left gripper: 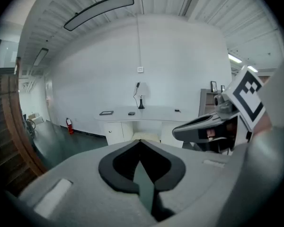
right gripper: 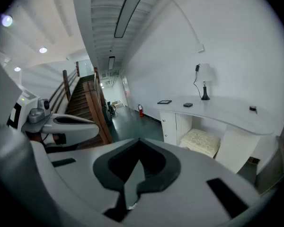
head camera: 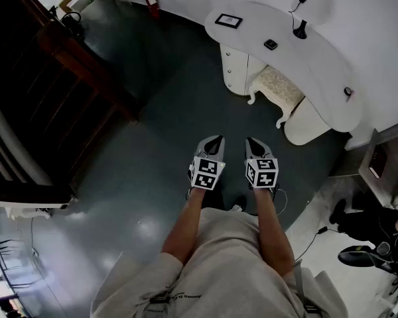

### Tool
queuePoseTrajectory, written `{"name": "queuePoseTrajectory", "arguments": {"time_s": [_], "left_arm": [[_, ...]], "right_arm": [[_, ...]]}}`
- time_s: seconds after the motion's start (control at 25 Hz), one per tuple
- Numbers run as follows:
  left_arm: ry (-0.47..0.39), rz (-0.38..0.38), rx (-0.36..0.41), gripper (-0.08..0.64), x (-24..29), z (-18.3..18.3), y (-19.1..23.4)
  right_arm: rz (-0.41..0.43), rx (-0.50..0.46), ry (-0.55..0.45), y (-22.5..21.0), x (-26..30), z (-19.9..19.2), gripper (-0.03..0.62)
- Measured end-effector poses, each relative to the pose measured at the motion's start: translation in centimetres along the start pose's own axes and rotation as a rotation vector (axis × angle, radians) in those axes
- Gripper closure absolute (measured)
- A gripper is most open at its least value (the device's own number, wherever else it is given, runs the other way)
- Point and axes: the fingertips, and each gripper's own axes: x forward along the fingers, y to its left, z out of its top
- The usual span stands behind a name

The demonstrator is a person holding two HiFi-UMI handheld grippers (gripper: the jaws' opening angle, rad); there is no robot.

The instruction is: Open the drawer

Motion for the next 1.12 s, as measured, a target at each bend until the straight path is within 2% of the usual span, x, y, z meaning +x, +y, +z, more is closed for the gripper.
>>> {"name": "queuePoseTrajectory", "arguments": {"time_s": [0.2,0.32,0.4,0.56,0.72,0.96,1.04,1.12], "left_arm": [[-0.003,-0.013,-0.072,0.549,-0.8,-0.4,1.7],[0.022,-0.064,-0.066,0.549,1.1,-1.0,2.8],[0.03,-0.086,-0.08,0.549,2.4,-0.6,3.7],[-0.004,-0.158,-0.123,0.549,4.1,1.6,5.9],[-0.001,-0.175,-0.124,0.549,6.1,1.7,9.1],[-0.002,-0.204,-0.131,0.549,7.7,0.9,14.6],[0.004,-0.203,-0.175,0.549,7.5,0.6,16.9],[-0.003,-0.198,-0.251,0.549,7.5,0.7,19.1]], "right_arm": [[-0.028,0.016,0.009,2.0,-0.2,-0.5,0.577],[-0.062,0.024,0.016,1.6,1.2,-0.1,0.578],[-0.088,0.056,0.015,0.9,2.2,0.7,0.577],[-0.119,0.16,-0.042,0.4,4.5,2.0,0.577],[-0.149,0.207,-0.066,0.2,7.3,3.0,0.577],[-0.2,0.307,-0.157,0.5,11.4,4.4,0.577],[-0.198,0.316,-0.132,1.8,12.6,4.1,0.577],[-0.196,0.287,-0.091,3.2,13.5,3.5,0.577]]}}
